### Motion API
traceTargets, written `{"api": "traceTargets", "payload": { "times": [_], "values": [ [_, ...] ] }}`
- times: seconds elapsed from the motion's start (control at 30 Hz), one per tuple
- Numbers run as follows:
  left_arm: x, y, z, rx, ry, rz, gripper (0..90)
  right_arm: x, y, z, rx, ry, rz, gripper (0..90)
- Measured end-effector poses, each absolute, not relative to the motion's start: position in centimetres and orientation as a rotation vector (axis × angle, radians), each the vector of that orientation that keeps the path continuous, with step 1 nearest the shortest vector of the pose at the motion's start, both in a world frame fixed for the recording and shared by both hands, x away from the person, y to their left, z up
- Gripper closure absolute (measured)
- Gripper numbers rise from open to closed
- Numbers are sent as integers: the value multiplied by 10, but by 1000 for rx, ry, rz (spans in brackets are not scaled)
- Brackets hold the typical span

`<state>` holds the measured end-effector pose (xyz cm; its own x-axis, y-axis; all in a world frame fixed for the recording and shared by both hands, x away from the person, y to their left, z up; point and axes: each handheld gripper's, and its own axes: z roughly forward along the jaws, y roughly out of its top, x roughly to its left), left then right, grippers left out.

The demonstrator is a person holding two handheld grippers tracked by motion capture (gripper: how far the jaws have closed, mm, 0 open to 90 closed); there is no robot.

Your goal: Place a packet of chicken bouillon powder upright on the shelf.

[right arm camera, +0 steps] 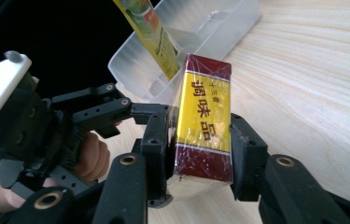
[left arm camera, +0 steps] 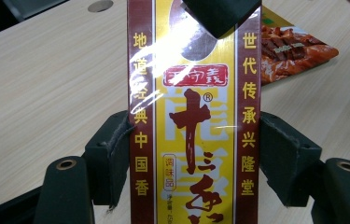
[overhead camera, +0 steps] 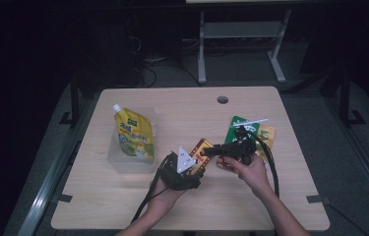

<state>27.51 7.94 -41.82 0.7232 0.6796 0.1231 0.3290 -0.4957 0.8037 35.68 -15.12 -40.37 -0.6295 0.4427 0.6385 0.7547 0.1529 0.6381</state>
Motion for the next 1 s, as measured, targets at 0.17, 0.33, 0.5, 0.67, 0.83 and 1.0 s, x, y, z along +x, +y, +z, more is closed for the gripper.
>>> {"api": "traceTargets", "payload": {
  "times": [0.17,0.33,0.5,0.67,0.83,1.0],
  "values": [
    [276,82,-422,2129,770,513,300,357,-143,-399,-1118,-2208,-1446,663],
    [274,90,-420,2127,773,495,286,356,-135,-390,-1103,-2303,-1439,670],
    [267,98,-421,2134,770,472,271,359,-133,-379,-1073,-2436,-1423,671],
    [258,102,-424,2155,745,446,266,360,-119,-361,-996,-2566,-1431,672],
    [250,103,-427,2170,735,416,261,366,-103,-346,-918,-2655,-1426,672],
    [246,102,-433,2185,719,380,258,367,-89,-333,-803,-2702,-1454,671]
  ]
}}
